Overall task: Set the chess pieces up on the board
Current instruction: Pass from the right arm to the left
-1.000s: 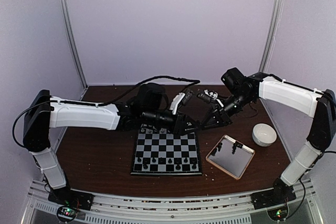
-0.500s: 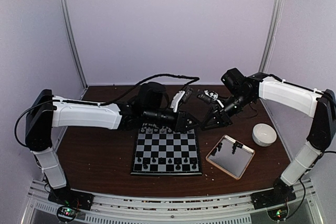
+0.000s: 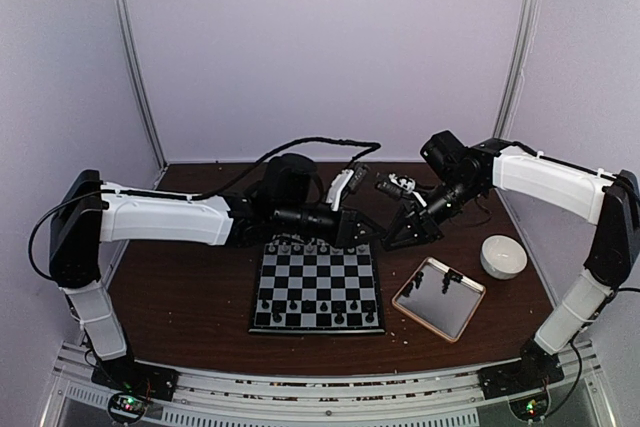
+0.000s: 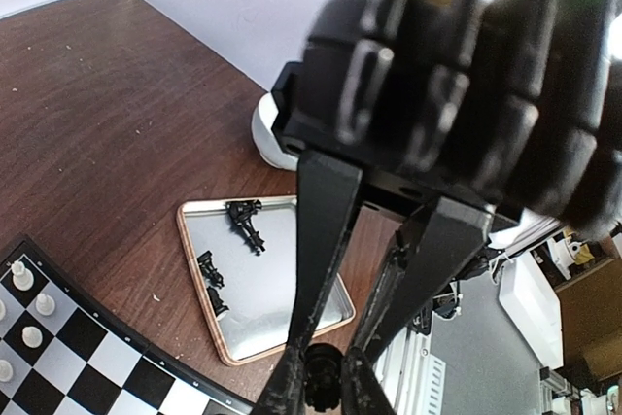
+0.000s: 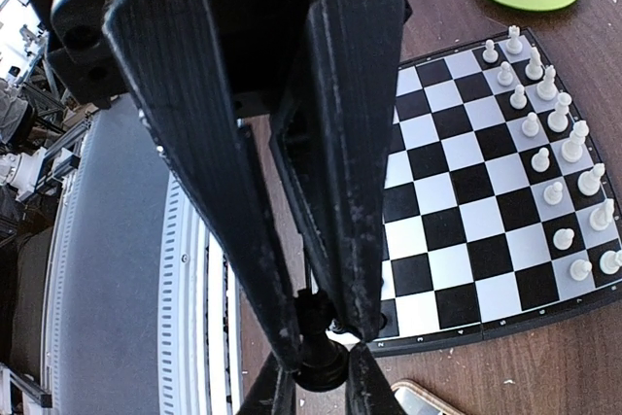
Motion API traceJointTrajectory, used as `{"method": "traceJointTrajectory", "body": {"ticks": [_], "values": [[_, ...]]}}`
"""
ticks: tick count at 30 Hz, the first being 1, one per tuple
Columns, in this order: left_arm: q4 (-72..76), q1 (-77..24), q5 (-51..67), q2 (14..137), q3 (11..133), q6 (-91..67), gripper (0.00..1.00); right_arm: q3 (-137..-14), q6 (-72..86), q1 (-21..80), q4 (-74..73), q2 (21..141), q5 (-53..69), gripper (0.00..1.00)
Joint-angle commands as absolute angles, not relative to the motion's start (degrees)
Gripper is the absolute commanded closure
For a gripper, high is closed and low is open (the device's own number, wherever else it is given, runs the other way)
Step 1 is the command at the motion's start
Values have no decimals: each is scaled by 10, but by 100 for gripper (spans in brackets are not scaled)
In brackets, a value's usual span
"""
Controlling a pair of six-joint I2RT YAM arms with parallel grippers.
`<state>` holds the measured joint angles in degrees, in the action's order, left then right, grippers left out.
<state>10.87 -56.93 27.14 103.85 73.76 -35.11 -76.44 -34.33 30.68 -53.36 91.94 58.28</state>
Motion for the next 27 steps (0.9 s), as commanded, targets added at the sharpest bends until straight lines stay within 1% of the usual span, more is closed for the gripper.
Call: {"method": "traceJointTrajectory", "body": {"ticks": [1, 6, 12, 13, 14, 15, 16, 17, 24, 27], "values": [[144, -565, 282, 1048, 751, -351, 91, -760, -348, 311, -542, 912, 593, 85], [145, -565, 285, 1048, 751, -350, 96, -762, -346, 311, -541, 912, 592, 85], [146, -565, 286, 1048, 751, -351, 99, -764, -343, 311, -540, 913, 595, 85], [145, -565, 286, 1048, 751, -351, 98, -764, -343, 311, -540, 913, 596, 85], [145, -565, 286, 1048, 751, -351, 94, -765, -343, 311, -540, 913, 597, 85], [143, -565, 285, 1048, 751, -351, 87, -765, -343, 311, -540, 913, 597, 85], [140, -565, 283, 1049, 754, -351, 83, -765, -343, 311, -540, 912, 598, 85], [135, -565, 283, 1051, 755, -352, 81, -766, -343, 311, -540, 912, 598, 85], [134, -565, 285, 1052, 752, -352, 83, -768, -343, 311, -542, 914, 597, 85], [136, -565, 286, 1051, 751, -352, 89, -768, -343, 311, -542, 915, 597, 85]]}}
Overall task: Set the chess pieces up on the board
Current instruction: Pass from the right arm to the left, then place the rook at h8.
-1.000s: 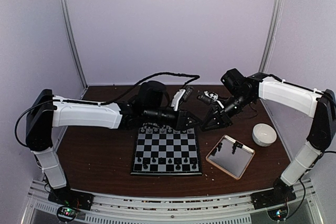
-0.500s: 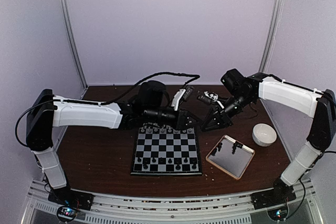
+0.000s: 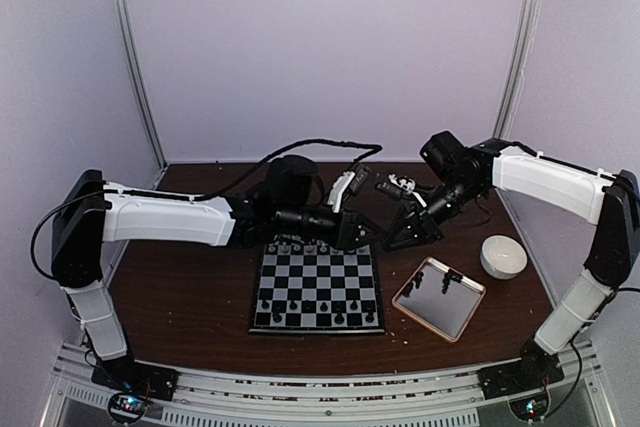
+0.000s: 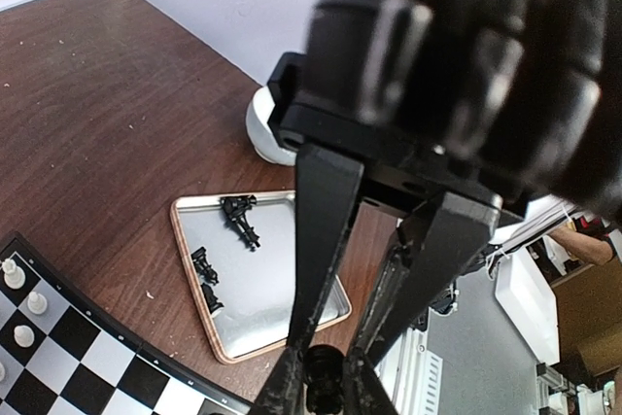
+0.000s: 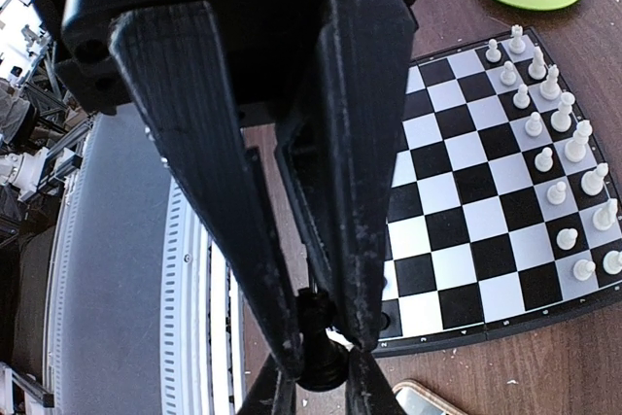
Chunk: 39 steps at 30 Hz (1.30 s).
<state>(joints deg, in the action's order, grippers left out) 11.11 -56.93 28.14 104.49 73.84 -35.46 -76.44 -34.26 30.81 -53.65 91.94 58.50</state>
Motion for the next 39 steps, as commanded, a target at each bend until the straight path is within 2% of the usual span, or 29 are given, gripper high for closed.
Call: {"method": "traceJointTrajectory", "body": {"ticks": [1, 6, 9, 12, 15, 18, 23, 28, 29, 30, 39], "values": [[137, -565, 287, 1051, 750, -352, 90, -768, -343, 311, -542, 915, 597, 85], [136, -565, 287, 1047, 749, -349, 95, -769, -343, 310, -542, 915, 594, 84], [109, -564, 264, 1028, 747, -331, 96, -774, -343, 307, -547, 909, 592, 77], [56, -559, 238, 1001, 749, -300, 96, -781, -343, 296, -552, 892, 585, 68], [-14, -555, 204, 964, 748, -261, 96, -776, -341, 281, -549, 871, 564, 49], [-100, -555, 159, 931, 744, -216, 96, -755, -336, 266, -532, 850, 543, 40], [-192, -555, 84, 869, 688, -203, 96, -715, -262, 237, -448, 818, 521, 36], [-233, -561, 12, 788, 591, -241, 96, -712, -244, 225, -431, 823, 490, 32], [-236, -564, 3, 770, 570, -250, 95, -711, -248, 224, -432, 825, 491, 9], [-241, -566, -7, 754, 553, -261, 96, -710, -255, 223, -435, 827, 494, 1], [-268, -587, -62, 678, 430, -337, 96, -697, -259, 223, -425, 834, 472, 1]]}}
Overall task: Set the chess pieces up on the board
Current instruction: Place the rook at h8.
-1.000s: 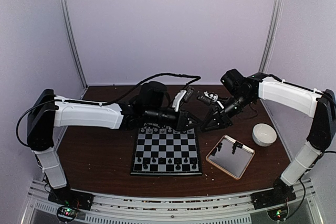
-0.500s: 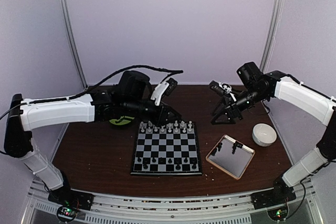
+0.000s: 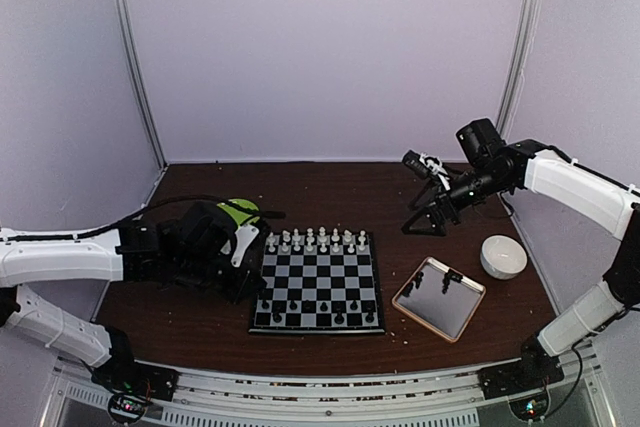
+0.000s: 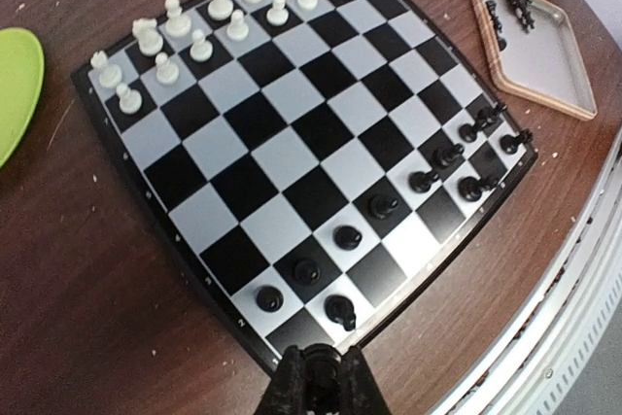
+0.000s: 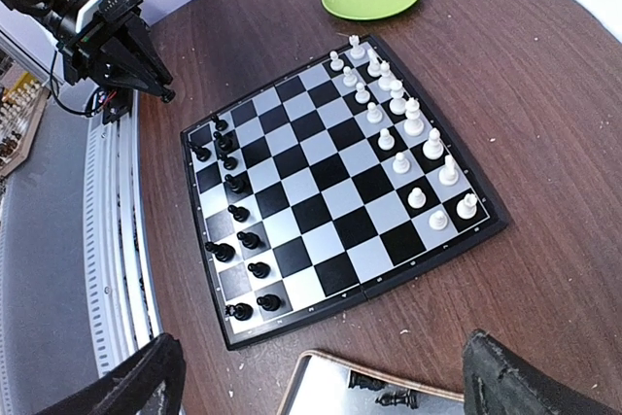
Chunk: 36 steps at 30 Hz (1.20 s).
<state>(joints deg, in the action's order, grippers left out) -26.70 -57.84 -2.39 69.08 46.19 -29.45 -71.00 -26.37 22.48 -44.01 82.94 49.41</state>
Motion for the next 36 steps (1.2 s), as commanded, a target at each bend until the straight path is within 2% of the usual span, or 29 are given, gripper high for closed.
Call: {"method": "traceJointTrajectory", "body": {"ticks": [1, 10, 15, 36], "values": [[-266, -590, -63, 680, 423, -341, 95, -695, -260, 223, -425, 835, 472, 0], [-223, -604, -59, 727, 396, -361, 95, -693, -267, 223, -431, 835, 467, 0], [-152, -604, -36, 745, 365, -384, 96, -693, -270, 223, -435, 837, 467, 0], [-136, -604, -49, 779, 365, -381, 95, -694, -280, 223, -445, 844, 469, 0]]}}
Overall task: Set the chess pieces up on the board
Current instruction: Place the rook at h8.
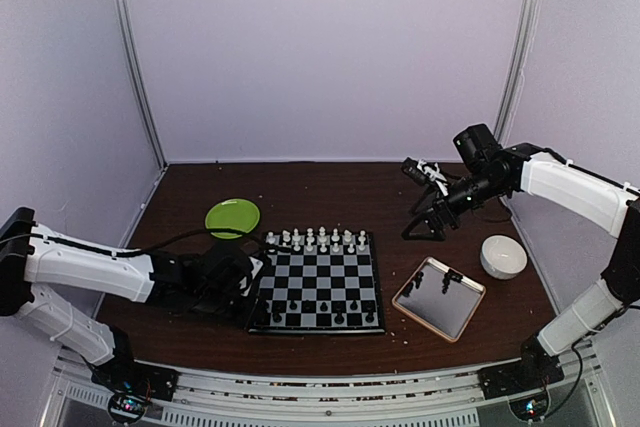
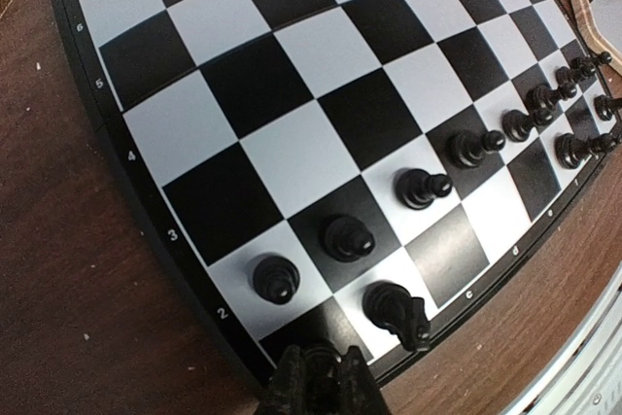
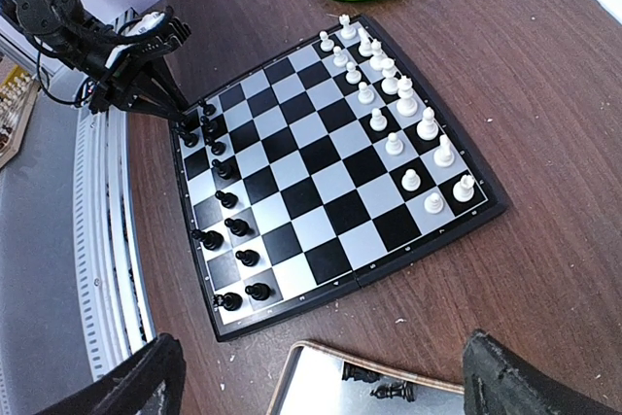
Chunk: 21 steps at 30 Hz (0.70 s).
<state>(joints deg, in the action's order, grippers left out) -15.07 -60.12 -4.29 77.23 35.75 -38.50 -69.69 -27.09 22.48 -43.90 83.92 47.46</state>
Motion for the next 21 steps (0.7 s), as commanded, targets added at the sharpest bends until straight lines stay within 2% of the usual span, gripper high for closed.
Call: {"method": "traceJointTrajectory", "body": {"ticks": [1, 21], "values": [[-136, -604, -49, 779, 365, -381, 95, -695, -280, 223, -445, 845, 469, 0], [-144, -604, -62, 794, 378, -371, 93, -697, -287, 223, -455, 853, 476, 0]]}}
